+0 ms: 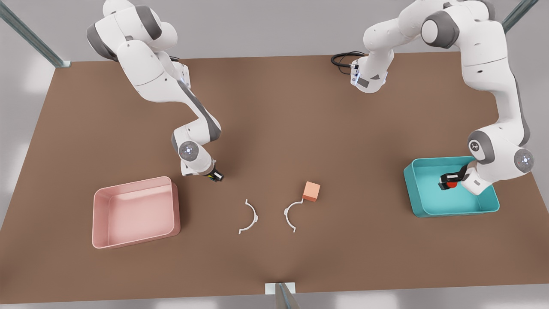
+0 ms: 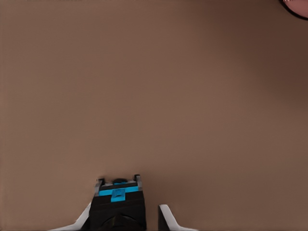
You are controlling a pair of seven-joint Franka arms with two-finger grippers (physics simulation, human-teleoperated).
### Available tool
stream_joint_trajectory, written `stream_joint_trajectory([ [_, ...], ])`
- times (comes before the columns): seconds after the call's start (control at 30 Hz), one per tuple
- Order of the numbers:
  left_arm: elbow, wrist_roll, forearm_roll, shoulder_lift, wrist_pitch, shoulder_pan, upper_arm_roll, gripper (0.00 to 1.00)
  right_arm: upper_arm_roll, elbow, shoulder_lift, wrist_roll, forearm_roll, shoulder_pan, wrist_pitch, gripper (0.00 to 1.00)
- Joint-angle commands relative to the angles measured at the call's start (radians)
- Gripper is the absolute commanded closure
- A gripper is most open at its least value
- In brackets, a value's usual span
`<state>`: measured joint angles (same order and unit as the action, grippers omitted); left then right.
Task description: Place the red button in the blue storage box with the left arm, and place the yellow button in the pink storage box with the right arm
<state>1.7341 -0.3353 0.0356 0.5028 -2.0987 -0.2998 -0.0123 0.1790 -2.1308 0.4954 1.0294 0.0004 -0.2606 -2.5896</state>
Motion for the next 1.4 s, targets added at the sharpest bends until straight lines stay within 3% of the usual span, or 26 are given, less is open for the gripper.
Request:
stream_joint_trajectory([
  [0.0,-0.001,-0.580,-0.002,0.014,-0.049,-0.001,0.000,0.00,0.008,0.005,-0.003,0.026,-0.006,0.000,-0.004,0.65],
  [0.13,-0.013,-0.562,0.000,0.011,-0.044,0.007,0.000,0.00,0.008,0.011,-0.024,0.014,-0.006,0.000,0.000,0.66],
  [0.2,-0.041,-0.338,0.000,-0.020,0.002,0.059,0.005,0.00,0.007,0.055,-0.061,-0.051,-0.008,0.003,0.109,0.66],
  [0.27,-0.163,0.025,-0.002,-0.052,0.170,0.136,0.005,0.00,-0.004,0.068,-0.092,-0.163,-0.013,0.026,0.149,0.66],
  [0.47,-0.502,0.380,-0.013,-0.108,0.453,0.332,0.002,0.00,-0.003,0.074,-0.190,-0.451,-0.160,0.172,0.263,0.66],
  [0.57,-0.416,0.406,-0.031,-0.244,0.509,0.401,0.002,0.00,-0.003,0.098,-0.219,-0.597,-0.203,0.250,0.325,0.66],
  [0.77,-0.421,0.395,-0.031,-0.225,0.531,0.395,0.000,0.00,-0.006,0.210,-0.166,-0.916,-0.253,0.389,0.342,0.66],
  [1.07,-0.421,0.401,-0.031,-0.224,0.531,0.398,-0.002,0.00,-0.006,0.282,-0.038,-0.994,-0.326,0.460,0.279,0.64],
  [1.1,-0.421,0.400,-0.031,-0.222,0.531,0.398,-0.002,0.00,-0.006,0.282,-0.029,-0.993,-0.326,0.459,0.279,0.52],
  [1.13,-0.421,0.400,-0.033,-0.222,0.529,0.398,-0.002,0.00,-0.006,0.282,-0.029,-0.983,-0.326,0.459,0.281,0.17],
  [1.17,-0.421,0.401,-0.033,-0.222,0.529,0.398,-0.002,0.00,-0.006,0.282,-0.029,-0.979,-0.324,0.457,0.284,0.00],
  [1.3,-0.421,0.398,-0.033,-0.221,0.528,0.389,-0.002,0.00,0.008,0.296,-0.054,-0.982,-0.324,0.452,0.321,0.00],
  [1.37,-0.421,0.397,-0.033,-0.219,0.525,0.384,-0.003,0.00,0.042,0.380,-0.072,-0.979,-0.321,0.446,0.479,0.00],
])
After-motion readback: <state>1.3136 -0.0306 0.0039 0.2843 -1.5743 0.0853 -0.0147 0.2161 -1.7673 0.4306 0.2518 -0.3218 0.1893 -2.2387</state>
